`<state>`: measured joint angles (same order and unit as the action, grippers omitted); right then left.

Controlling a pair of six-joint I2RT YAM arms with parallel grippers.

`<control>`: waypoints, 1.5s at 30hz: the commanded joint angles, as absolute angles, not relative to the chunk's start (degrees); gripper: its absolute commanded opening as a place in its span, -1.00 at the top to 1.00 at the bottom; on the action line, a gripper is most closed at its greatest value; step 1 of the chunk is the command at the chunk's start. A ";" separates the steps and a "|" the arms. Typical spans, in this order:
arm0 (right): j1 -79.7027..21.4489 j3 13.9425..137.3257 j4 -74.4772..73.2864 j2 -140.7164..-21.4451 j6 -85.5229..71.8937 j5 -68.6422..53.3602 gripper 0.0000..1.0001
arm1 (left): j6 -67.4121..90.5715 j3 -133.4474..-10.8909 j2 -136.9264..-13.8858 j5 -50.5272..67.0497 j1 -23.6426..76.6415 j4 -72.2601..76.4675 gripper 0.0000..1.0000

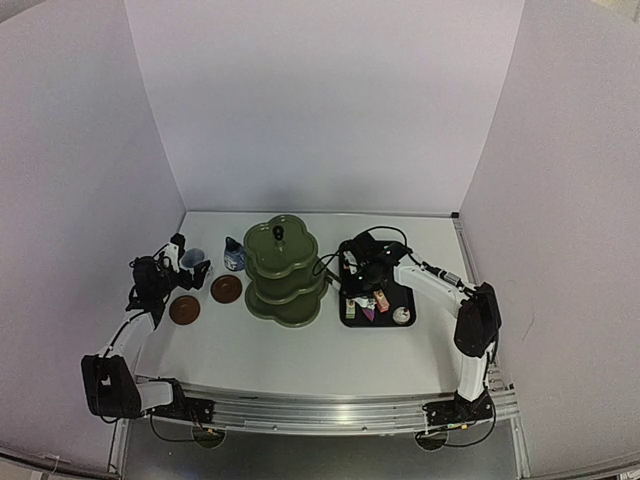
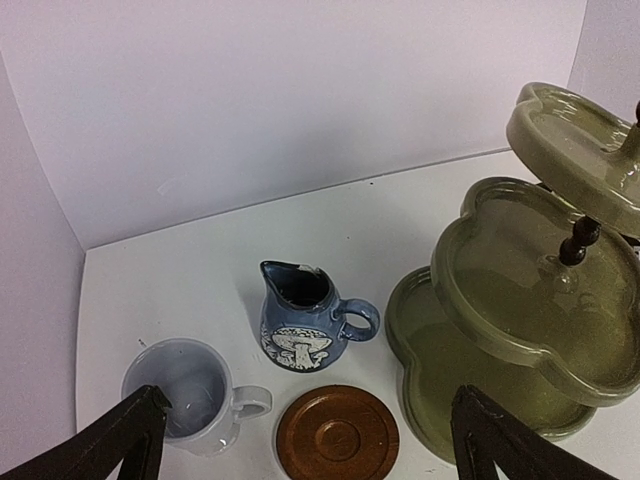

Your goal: Serve the afternoon tea

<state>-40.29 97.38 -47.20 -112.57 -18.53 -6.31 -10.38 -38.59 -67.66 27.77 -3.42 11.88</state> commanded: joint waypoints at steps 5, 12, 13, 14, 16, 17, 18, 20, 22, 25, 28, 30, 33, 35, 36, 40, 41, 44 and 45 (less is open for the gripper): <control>-40.70 99.40 -45.79 -110.28 -19.66 -7.19 0.38 | -11.17 -38.06 -66.98 27.21 -3.27 11.87 -0.99; -40.71 97.38 -45.75 -107.46 -20.71 -6.78 0.45 | -11.50 -37.76 -66.86 27.23 -3.30 11.63 -0.99; -40.73 97.16 -45.72 -107.13 -20.78 -6.82 0.45 | -11.51 -37.70 -66.87 27.21 -3.31 11.61 -0.99; -40.71 96.98 -45.71 -106.89 -20.87 -7.00 0.45 | -11.51 -37.66 -66.92 27.23 -3.26 11.60 -0.99; -40.75 96.93 -45.73 -106.77 -21.04 -7.32 0.44 | -11.53 -37.62 -67.07 27.36 -3.31 11.72 -0.99; -40.74 97.10 -45.67 -106.80 -21.08 -7.64 0.43 | -11.54 -37.62 -67.12 27.45 -3.29 11.82 -0.99; -40.74 97.28 -45.62 -106.81 -21.11 -7.93 0.42 | -11.57 -37.63 -67.16 27.50 -3.26 11.89 -0.99; -40.77 97.35 -45.62 -106.78 -21.20 -8.12 0.42 | -11.67 -37.70 -67.26 27.50 -3.28 11.87 -0.99; -40.70 96.86 -45.62 -106.24 -21.42 -7.45 0.45 | -11.77 -37.71 -67.18 27.51 -3.26 11.83 -0.99; -40.73 95.51 -45.74 -105.02 -21.87 -5.90 0.48 | -11.83 -37.53 -67.02 27.44 -3.31 11.70 -0.99; -40.70 93.68 -45.76 -103.71 -22.64 -3.99 0.48 | -11.83 -37.33 -66.91 27.42 -3.32 11.69 -0.99; -40.69 92.56 -45.85 -102.60 -23.30 -2.40 0.48 | -11.85 -37.28 -66.98 27.45 -3.28 11.70 -0.99; -40.70 90.80 -46.05 -100.51 -23.94 -0.19 0.46 | -11.84 -37.27 -67.00 27.50 -3.28 11.77 -0.99; -40.73 89.87 -46.50 -99.19 -23.99 1.37 0.44 | -11.86 -37.34 -67.05 27.56 -3.29 11.79 -0.99; -40.74 89.55 -46.86 -98.60 -23.98 2.05 0.44 | -11.84 -37.37 -67.08 27.58 -3.29 11.81 -0.99; -40.86 88.78 -49.37 -96.55 -23.52 3.53 0.38 | -11.86 -37.58 -67.16 27.67 -3.26 11.80 -0.99; -40.86 88.55 -50.21 -96.13 -23.21 4.20 0.37 | -11.87 -37.61 -67.20 27.68 -3.29 11.82 -0.99; -41.38 88.48 -53.70 -95.57 -22.29 6.26 0.34 | -11.86 -37.60 -67.13 27.73 -3.30 11.70 -0.99; -41.75 88.50 -54.86 -95.49 -21.99 6.99 0.33 | -11.80 -37.70 -67.07 27.75 -3.30 11.64 -0.99</control>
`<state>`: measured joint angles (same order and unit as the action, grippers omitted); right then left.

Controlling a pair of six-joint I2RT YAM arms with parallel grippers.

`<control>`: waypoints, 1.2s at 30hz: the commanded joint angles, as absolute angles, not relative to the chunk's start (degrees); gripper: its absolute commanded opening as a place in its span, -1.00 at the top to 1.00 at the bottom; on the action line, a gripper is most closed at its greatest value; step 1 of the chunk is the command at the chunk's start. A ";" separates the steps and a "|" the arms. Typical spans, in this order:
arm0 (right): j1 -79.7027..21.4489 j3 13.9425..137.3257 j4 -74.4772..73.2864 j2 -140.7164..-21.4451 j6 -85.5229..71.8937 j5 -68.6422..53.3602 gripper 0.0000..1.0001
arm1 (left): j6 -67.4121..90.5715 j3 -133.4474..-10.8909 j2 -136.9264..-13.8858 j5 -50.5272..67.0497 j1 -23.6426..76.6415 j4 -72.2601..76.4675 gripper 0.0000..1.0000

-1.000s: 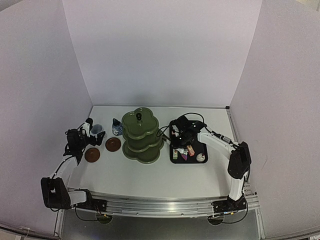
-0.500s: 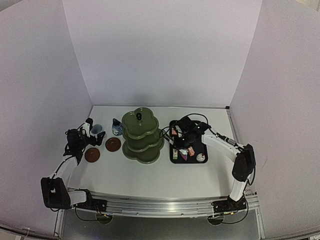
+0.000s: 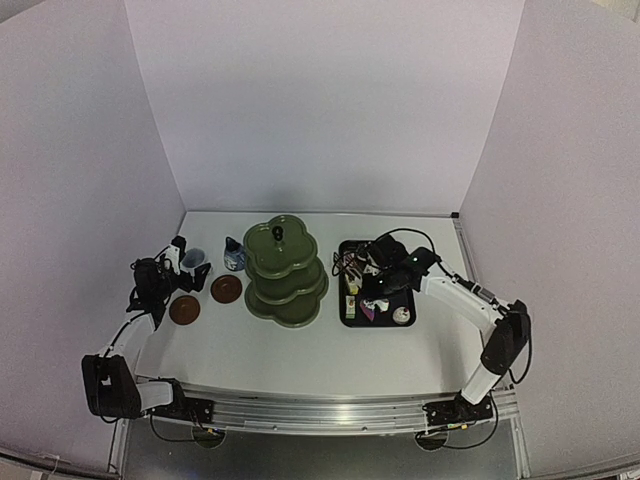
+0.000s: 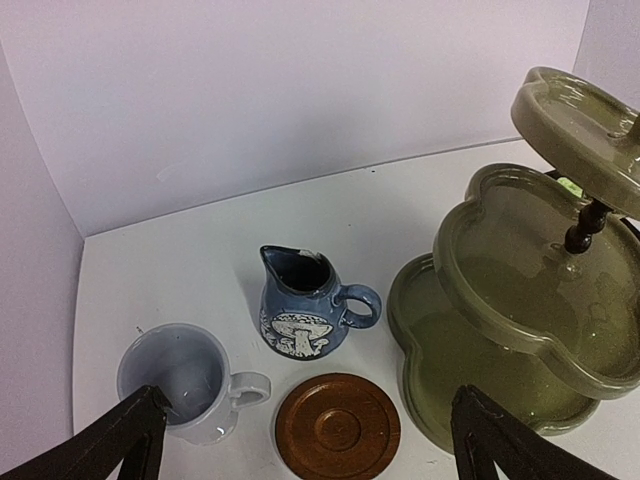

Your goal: Serve the afternoon tea

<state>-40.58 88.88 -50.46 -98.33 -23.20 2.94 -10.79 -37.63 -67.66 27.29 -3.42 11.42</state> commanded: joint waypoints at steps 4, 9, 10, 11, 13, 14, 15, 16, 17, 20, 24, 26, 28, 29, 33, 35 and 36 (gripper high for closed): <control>-43.11 88.50 -58.13 -95.56 -21.26 9.36 0.29 | -11.91 -37.72 -66.97 27.85 -3.30 11.35 -0.99; -44.16 88.64 -60.20 -96.48 -21.44 9.63 0.26 | -12.21 -37.79 -66.89 27.93 -3.25 11.11 -0.99; -44.29 88.37 -60.53 -96.62 -21.56 9.81 0.26 | -12.32 -37.79 -66.90 27.94 -3.27 11.09 -0.99; -44.40 88.07 -60.80 -96.73 -21.73 10.03 0.25 | -12.44 -37.76 -66.90 27.93 -3.28 11.07 -0.99; -44.47 87.52 -60.83 -96.80 -22.16 10.53 0.24 | -12.55 -37.70 -66.88 27.95 -3.29 11.07 -0.99; -44.47 87.37 -60.82 -96.92 -22.34 10.83 0.24 | -12.56 -37.67 -66.86 27.98 -3.28 11.07 -0.99; -44.47 87.32 -60.83 -97.14 -22.48 11.05 0.23 | -12.55 -37.64 -66.84 28.01 -3.30 11.04 -0.99; -44.47 87.41 -60.84 -97.53 -22.55 11.19 0.23 | -12.57 -37.62 -66.85 28.08 -3.31 10.99 -0.99; -44.47 87.57 -60.86 -98.03 -22.58 11.32 0.22 | -12.61 -37.62 -66.88 28.18 -3.27 10.99 -0.99; -44.47 88.13 -60.74 -99.91 -22.64 11.50 0.21 | -12.65 -37.70 -66.80 28.21 -3.28 10.99 -0.99; -44.47 88.73 -60.26 -101.66 -22.48 10.28 0.20 | -12.86 -37.70 -66.65 28.21 -3.27 10.81 -0.99; -44.47 88.63 -60.01 -102.17 -22.38 10.49 0.19 | -12.92 -37.70 -66.63 28.19 -3.34 10.66 -0.99; -44.45 88.24 -59.77 -102.53 -22.43 11.27 0.20 | -12.97 -37.60 -66.53 28.18 -3.31 10.65 -0.99; -44.43 88.18 -59.56 -102.70 -22.46 11.40 0.21 | -12.98 -37.54 -66.47 28.15 -3.29 10.67 -0.99; -44.44 88.27 -58.84 -103.43 -22.42 11.33 0.43 | -12.97 -37.59 -66.53 28.12 -3.29 10.55 -0.99; -44.43 88.13 -58.72 -103.64 -22.33 11.33 0.58 | -13.00 -37.62 -66.55 28.09 -3.27 10.57 -0.99; -44.42 87.94 -58.71 -103.75 -22.32 11.39 0.63 | -12.96 -37.62 -66.55 28.06 -3.28 10.57 -0.99</control>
